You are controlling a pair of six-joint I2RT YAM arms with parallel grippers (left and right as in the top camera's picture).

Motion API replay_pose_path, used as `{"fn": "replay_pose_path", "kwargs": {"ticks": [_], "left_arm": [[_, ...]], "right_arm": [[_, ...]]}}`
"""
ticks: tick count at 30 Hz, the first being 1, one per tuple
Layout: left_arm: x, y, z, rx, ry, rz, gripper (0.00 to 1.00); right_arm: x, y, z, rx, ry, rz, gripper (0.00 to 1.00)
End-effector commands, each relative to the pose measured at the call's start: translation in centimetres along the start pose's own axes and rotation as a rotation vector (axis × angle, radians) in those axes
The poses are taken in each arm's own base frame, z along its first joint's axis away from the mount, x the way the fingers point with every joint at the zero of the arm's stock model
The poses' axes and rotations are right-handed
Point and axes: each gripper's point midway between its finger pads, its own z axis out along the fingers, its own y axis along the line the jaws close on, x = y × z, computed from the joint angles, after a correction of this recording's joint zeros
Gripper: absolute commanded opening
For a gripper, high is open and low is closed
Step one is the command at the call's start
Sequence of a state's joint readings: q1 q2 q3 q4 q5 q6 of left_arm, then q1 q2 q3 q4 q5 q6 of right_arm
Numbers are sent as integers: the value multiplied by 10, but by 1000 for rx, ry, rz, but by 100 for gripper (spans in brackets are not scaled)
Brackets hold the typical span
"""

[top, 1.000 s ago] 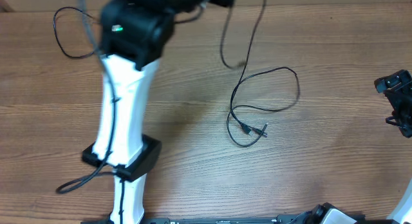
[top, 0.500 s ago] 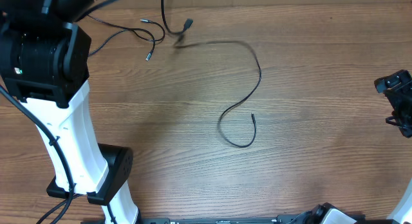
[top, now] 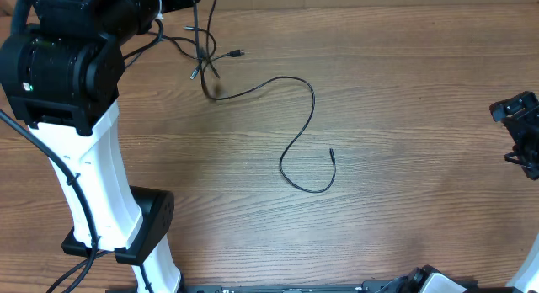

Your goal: Untangle cables

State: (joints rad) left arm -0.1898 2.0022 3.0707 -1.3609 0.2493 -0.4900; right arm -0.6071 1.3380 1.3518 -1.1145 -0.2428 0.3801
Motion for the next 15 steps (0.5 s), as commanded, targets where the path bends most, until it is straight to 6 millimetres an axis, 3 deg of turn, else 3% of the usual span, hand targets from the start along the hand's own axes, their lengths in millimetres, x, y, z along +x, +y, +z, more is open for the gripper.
{"fn": "replay_pose_path", "kwargs": {"ticks": [1,4,10,15], "left_arm": [[-11,-12,-3,46,-47,52,4],[-17,-26,-9,112,-66,67,4],[-25,-36,-26,132,-108,80,4],[-42,-28,-53,44,-207,80,4]], "right_arm": [[-5,1,-4,2,-22,-12,100],[-5,1,-4,2,-22,-12,100],[-5,1,-3,2,-21,-12,100],[-5,1,-3,2,-21,-12,100]]}}
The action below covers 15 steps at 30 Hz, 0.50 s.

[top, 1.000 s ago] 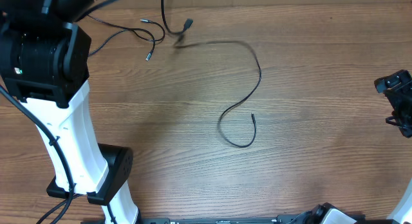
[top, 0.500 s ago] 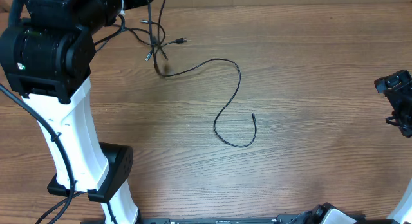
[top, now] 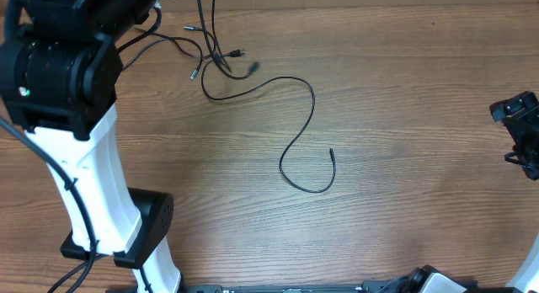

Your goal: Untangle cables

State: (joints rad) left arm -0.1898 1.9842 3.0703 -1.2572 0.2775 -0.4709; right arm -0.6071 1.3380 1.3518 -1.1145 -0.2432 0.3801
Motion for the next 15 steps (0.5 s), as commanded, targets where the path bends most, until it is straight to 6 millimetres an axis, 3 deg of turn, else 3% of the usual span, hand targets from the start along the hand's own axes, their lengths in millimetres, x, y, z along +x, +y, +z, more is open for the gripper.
{"fn": "replay_pose_path", "kwargs": {"ticks": [1,7,15], "left_arm": [[-31,-3,-49,-87,-152,34,4],[-48,46,-99,-349,-250,3,4],[-22,150,-137,-714,-213,-288,4]], "right_arm": [[-5,1,-4,2,-22,-12,100],[-5,1,-4,2,-22,-12,100],[-5,1,-3,3,-22,-12,100]]}}
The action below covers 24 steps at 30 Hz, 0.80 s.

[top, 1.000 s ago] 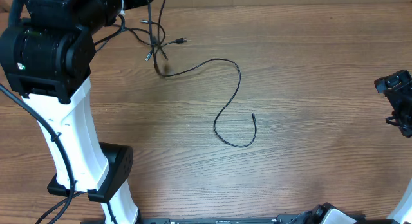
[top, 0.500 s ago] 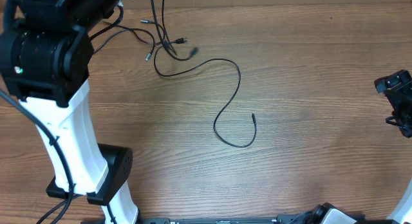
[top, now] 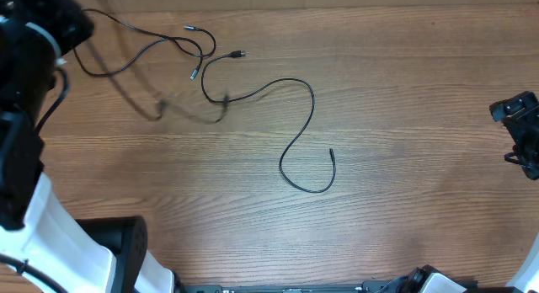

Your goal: Untangle cables

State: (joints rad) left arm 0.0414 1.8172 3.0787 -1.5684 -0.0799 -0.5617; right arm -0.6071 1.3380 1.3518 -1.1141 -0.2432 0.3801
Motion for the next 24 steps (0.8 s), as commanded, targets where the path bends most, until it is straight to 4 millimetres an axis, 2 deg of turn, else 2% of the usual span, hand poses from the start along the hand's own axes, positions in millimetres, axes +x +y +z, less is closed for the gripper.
{"fn": "replay_pose_path", "kwargs": {"ticks": [1,5,14,24], "left_arm": [[-6,51,19,-189,-12,-146,4],[-6,94,33,-320,10,-191,4],[0,162,78,-523,61,-222,4],[4,280,120,-913,31,-259,4]], "right_arm": [[-5,1,-4,3,-22,-12,100],[-5,1,-3,3,-21,-12,100],[-5,1,-3,3,-21,-12,100],[-5,1,-3,3,-21,-12,100]]}}
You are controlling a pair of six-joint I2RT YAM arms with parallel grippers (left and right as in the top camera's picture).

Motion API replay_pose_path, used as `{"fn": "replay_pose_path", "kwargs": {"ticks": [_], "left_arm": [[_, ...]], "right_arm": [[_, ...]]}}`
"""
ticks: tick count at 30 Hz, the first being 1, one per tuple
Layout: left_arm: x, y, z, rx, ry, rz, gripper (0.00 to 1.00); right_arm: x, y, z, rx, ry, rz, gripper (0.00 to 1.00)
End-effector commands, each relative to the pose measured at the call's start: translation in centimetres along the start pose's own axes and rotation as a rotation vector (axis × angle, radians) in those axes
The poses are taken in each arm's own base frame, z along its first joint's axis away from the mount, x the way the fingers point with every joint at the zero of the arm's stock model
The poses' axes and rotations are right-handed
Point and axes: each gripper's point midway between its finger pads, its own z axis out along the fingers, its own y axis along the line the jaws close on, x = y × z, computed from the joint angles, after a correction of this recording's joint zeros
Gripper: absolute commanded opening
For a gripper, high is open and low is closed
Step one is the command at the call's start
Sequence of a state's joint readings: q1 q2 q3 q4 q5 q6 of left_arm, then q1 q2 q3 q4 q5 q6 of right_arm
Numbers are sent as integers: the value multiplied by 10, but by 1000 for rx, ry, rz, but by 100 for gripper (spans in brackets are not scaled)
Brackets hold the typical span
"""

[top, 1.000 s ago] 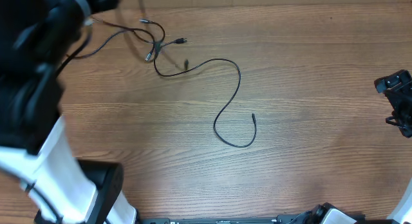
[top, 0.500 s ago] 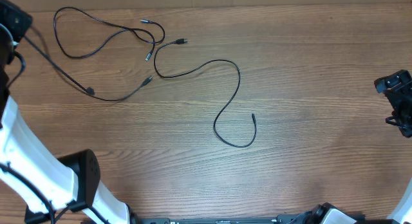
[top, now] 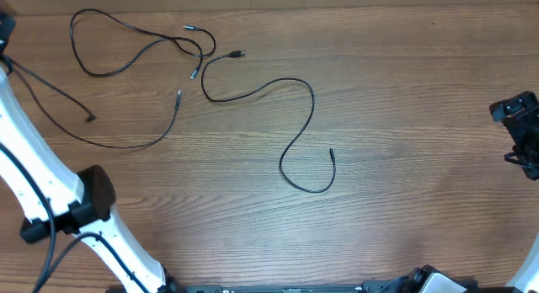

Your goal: Untangle cables

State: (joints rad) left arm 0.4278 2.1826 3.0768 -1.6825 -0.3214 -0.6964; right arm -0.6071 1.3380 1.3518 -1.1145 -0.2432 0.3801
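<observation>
Several thin black cables lie on the wooden table [top: 404, 74] in the overhead view. A long cable [top: 312, 99] winds from a plug near the top middle down to a hook-shaped end at the centre. A looped cable [top: 126, 64] lies at the top left and crosses the long one near their plugs [top: 202, 55]. A third cable [top: 135, 146] curves from a plug left toward my left arm [top: 34, 175]. The left gripper is beyond the left edge. My right gripper [top: 524, 133] sits at the right edge, far from the cables, only partly visible.
The left arm's white link and black base [top: 88, 200] stand at the lower left, close to the third cable's curve. Dark hardware [top: 421, 283] lines the table's front edge.
My left arm has moved further left, its head now out of frame. The cable that was lifted and blurred now lies flat in a wide curve at the left. The right arm has not moved.
My left arm's head was over the top-left tangle with cables hanging from it. It still had them raised half a second later. Then it stood further left with a cable stretched that way. Now the cables lie spread across the left of the table.
</observation>
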Motion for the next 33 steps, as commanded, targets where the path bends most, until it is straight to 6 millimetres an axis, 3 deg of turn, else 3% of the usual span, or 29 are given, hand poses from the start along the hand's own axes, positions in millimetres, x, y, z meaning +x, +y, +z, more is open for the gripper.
{"fn": "replay_pose_path", "kwargs": {"ticks": [1,3,4,7,10,13,17,18,19,25,29,33], "left_arm": [[-15,34,44,-174,-40,-54,8],[-11,48,72,-231,-7,-52,11],[-3,61,96,-284,36,-45,9],[15,73,137,-336,120,-1,6],[42,66,166,-291,238,64,12],[76,44,185,-143,401,155,17],[123,4,192,143,597,325,33],[133,-5,192,210,629,367,50],[143,-11,193,257,662,400,58],[195,-9,203,212,821,459,64],[208,4,208,131,864,441,70],[191,15,196,95,842,413,74]], "right_arm": [[-5,1,-3,3,-22,-12,100],[-5,1,-4,2,-22,-12,100],[-5,1,-3,3,-22,-12,100],[-5,1,-4,2,-22,-12,100],[-5,1,-3,3,-22,-12,100],[-5,1,-4,2,-22,-12,100],[-5,1,-3,3,-22,-12,100],[-5,1,-3,3,-22,-12,100],[-5,1,-3,3,-22,-12,100],[-5,1,-3,3,-22,-12,100],[-5,1,-4,2,-22,-12,100],[-5,1,-3,3,-22,-12,100]]}}
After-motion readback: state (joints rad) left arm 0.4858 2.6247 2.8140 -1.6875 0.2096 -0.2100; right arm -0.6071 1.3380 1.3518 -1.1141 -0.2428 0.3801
